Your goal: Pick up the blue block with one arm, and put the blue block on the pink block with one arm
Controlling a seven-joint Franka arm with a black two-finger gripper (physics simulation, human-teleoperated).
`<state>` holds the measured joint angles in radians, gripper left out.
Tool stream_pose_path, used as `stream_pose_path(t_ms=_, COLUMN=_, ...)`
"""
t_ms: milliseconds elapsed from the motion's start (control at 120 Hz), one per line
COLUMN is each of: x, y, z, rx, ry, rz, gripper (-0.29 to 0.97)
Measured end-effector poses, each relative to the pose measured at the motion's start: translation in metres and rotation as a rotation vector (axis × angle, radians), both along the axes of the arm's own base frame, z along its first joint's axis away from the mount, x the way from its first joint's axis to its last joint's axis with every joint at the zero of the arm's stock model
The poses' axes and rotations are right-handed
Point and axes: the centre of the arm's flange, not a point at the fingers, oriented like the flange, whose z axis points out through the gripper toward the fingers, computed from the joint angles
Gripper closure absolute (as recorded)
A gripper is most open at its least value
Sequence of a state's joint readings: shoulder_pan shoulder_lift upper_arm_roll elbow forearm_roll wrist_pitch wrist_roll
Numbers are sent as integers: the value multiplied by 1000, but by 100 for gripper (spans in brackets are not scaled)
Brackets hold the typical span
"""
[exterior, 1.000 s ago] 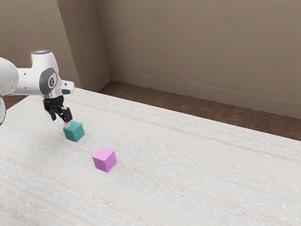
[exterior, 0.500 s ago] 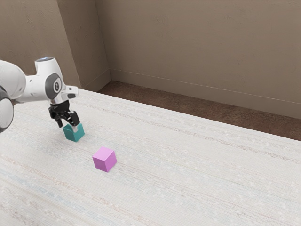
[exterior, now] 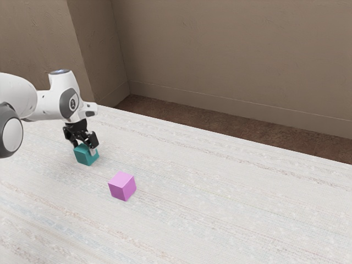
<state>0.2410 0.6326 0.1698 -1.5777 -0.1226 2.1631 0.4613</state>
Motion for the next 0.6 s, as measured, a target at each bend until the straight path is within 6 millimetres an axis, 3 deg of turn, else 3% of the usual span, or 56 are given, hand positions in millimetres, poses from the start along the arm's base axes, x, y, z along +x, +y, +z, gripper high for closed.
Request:
stream_pose_path(t_ms=317, x=-1, y=1, z=-3, rx=2, ry=6, rz=20, gripper=21)
stream_pose_path(t_ms=600, x=-1, y=1, z=-2, rx=6, ry=7, rz=26, gripper=29)
